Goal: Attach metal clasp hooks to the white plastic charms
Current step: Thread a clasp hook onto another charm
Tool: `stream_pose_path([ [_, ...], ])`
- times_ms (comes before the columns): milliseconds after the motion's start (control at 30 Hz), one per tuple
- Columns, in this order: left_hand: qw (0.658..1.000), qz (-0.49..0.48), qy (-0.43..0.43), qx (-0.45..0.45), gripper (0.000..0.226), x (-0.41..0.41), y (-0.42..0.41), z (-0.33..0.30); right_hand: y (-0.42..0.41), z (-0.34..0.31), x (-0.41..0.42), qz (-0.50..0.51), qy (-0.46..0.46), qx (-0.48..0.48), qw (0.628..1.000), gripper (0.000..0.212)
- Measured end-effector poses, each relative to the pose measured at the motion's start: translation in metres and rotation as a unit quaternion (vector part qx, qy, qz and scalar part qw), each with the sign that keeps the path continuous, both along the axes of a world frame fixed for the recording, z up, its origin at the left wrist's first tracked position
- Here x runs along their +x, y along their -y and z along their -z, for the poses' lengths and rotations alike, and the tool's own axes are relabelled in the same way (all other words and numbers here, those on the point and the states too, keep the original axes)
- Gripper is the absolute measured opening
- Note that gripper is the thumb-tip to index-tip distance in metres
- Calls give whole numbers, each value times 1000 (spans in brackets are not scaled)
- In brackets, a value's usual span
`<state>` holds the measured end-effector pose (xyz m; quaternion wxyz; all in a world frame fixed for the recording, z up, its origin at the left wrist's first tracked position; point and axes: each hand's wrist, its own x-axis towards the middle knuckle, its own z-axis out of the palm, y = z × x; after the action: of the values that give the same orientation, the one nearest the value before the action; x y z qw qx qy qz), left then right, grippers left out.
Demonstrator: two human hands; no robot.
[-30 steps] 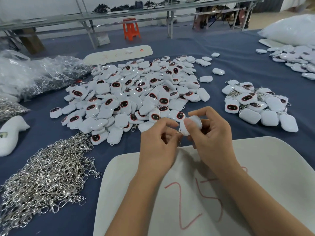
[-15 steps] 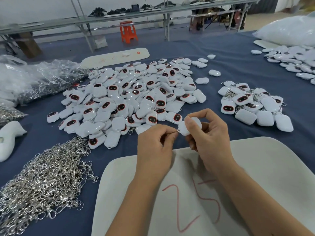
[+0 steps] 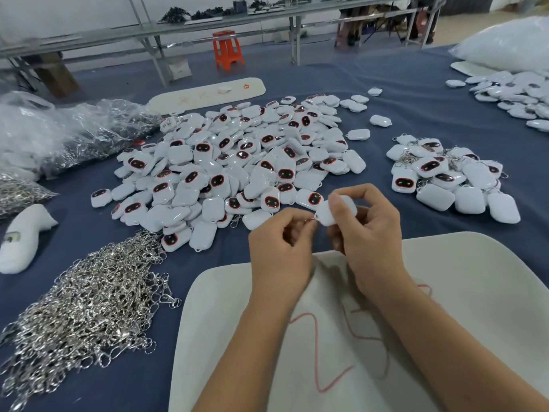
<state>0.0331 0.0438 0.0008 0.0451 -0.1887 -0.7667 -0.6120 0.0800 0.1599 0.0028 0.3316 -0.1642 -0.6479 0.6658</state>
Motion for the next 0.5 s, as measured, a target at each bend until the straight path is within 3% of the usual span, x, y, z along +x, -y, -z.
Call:
stream_pose_path([
  [67,996,32,47,73,12,-4,0,-3,-3,-3,-1,-59,-11,-132,989,10],
  [133,988,54,78,119,14,-5,1,-3,-5,-5,-2,-105,-11,-206,973,9],
  [267,973,100,131,161,20,-3,-2,-2,-4,-6,-2,-118,-4,-234,965,9],
  [333,987,79,85,115,18,-3,-1,-1,-2,-5,-3,-103,-4,-213,972,8],
  [400,998,45,-20,23,16,-5,3,-1,-1,-5,-2,-81,-3,-185,979,10],
  [500,988,16,-137,-74,15,-4,7,-3,0,-3,-1,-55,-5,-127,990,11],
])
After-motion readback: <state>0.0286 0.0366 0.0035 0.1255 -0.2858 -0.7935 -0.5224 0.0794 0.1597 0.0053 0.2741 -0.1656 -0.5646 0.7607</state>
